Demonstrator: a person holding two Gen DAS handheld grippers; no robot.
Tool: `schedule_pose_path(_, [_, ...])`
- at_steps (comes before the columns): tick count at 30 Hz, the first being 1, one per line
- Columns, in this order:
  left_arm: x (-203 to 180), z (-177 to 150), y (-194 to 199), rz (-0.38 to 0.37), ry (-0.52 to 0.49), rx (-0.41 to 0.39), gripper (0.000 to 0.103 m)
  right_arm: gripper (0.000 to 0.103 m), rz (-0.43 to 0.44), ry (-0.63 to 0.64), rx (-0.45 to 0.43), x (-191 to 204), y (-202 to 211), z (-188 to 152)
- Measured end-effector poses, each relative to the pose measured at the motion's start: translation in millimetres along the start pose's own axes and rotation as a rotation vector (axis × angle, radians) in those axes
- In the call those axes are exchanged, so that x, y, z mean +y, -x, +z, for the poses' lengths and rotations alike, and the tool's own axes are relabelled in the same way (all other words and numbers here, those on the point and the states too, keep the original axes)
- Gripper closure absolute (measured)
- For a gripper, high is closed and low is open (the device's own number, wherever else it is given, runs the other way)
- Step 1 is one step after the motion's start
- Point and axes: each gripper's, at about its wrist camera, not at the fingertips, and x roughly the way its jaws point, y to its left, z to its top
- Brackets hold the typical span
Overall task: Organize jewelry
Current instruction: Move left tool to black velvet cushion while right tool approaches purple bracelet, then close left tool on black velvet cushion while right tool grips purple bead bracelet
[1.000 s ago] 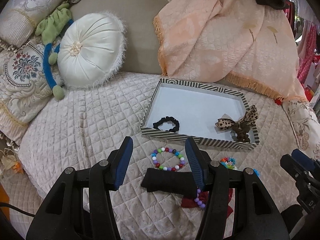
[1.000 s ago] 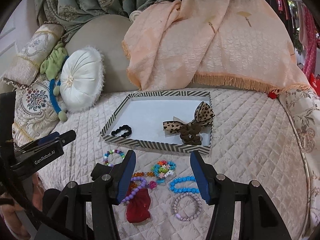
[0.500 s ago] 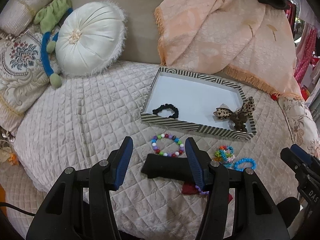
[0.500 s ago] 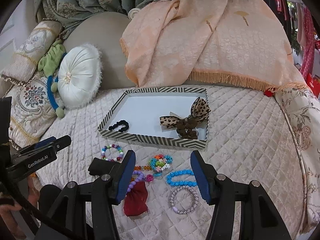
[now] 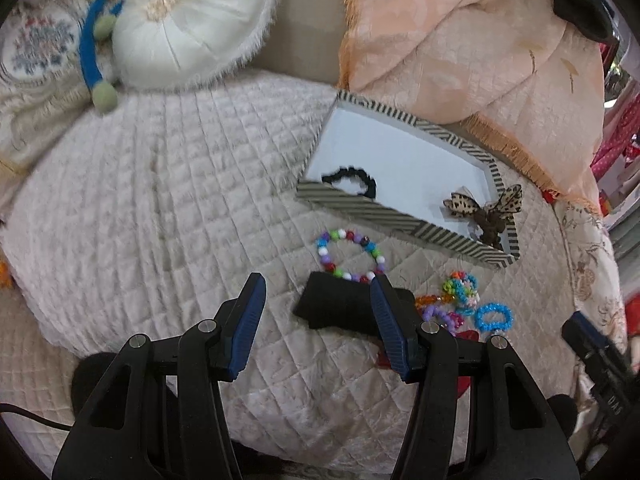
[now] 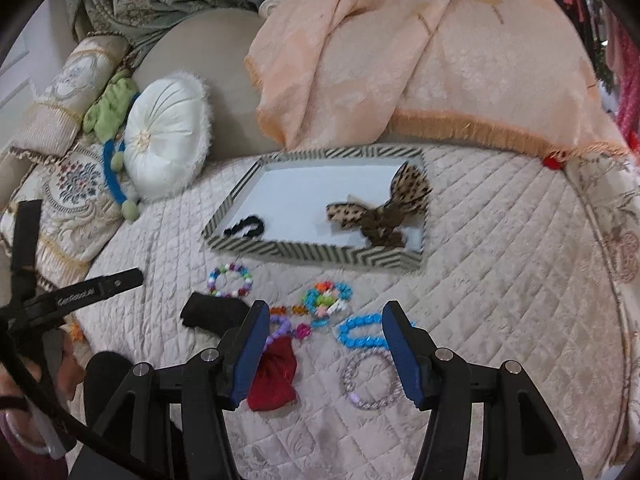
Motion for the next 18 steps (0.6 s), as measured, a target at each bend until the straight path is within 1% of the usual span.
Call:
schedule_pose_path(3, [4, -2, -12, -0.004, 0.018, 0.027, 0.048, 0.047, 0.086, 0.0, 0.043, 2, -14, -4])
schedule_pose_path(5, [4, -3, -19, 0.005, 0.019, 0.037, 0.048, 0.048, 0.118, 0.027, 0.066, 8, -24, -4])
schedule_pose_path(7, [5, -3, -25, 0.007, 0.02, 0.055, 0.048, 0.058, 0.134, 0.089, 0.102, 18, -41, 2])
schedule_pose_path(10, [7, -2, -29, 0.008, 0.023, 0.062, 0.048, 0.063, 0.158, 0.139, 0.183, 26, -68, 9])
schedule_pose_path(14, [10, 0, -33, 0.014, 0.025, 0.058, 0.048, 0.064, 0.142, 0.227, 0.313, 36, -108, 12])
schedule_pose_path(18, [16, 4, -46, 0.012, 0.038, 0.082, 0.048, 0.066, 0.104, 0.287, 0.386, 41, -138, 8])
